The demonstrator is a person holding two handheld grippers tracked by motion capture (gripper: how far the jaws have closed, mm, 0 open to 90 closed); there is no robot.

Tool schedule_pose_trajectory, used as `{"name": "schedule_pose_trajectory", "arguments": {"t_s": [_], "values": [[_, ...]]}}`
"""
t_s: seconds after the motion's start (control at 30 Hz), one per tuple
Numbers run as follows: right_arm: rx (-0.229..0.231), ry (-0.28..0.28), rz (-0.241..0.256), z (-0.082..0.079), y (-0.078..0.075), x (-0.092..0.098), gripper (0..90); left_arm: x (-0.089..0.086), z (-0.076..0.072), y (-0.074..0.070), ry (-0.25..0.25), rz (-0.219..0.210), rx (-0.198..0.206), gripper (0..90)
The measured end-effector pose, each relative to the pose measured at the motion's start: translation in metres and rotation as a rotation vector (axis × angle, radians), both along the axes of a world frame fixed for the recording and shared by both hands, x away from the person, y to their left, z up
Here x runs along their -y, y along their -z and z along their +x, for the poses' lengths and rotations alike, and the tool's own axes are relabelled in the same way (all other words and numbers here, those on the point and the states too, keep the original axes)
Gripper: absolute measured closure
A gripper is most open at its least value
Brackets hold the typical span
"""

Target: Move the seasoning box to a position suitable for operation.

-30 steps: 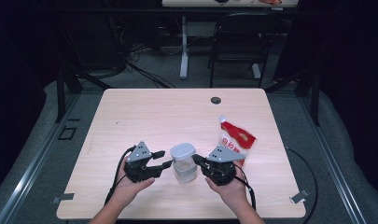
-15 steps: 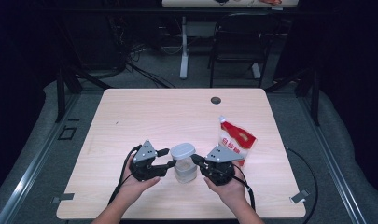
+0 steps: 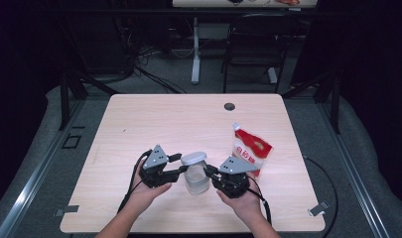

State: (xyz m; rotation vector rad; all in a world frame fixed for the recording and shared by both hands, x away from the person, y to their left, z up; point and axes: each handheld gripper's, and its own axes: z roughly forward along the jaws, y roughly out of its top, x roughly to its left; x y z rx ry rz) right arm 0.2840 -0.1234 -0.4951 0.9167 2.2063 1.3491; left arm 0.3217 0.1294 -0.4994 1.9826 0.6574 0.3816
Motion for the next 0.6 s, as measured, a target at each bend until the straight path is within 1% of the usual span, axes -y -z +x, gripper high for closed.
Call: {"name": "schedule_pose_trajectory", "arguments": {"t_s": [0.03,0.2,0.33,0.4,0.43,0.6], "values": [[0.003,0.004,-0.003,0.000,0.000,0.001,81.6,0.000,0.002,0.000,-0.001,-0.013,-0.004,54.2],[0.003,0.014,0.001,-0.001,0.001,0.002,79.5,0.000,0.004,0.000,-0.005,-0.012,0.000,57.3],[0.003,0.017,0.002,-0.001,0.002,0.004,78.5,-0.001,0.009,-0.001,-0.019,-0.024,-0.016,62.0],[0.002,0.018,0.002,-0.001,0.002,0.005,78.4,-0.002,0.010,-0.001,-0.017,-0.024,-0.023,64.8],[-0.001,0.021,0.003,-0.002,0.002,0.006,78.2,-0.002,0.011,-0.001,-0.016,-0.032,-0.032,65.4],[-0.004,0.025,0.002,-0.002,0.003,0.007,77.9,-0.004,0.013,-0.001,-0.026,-0.040,-0.033,69.9]]}}
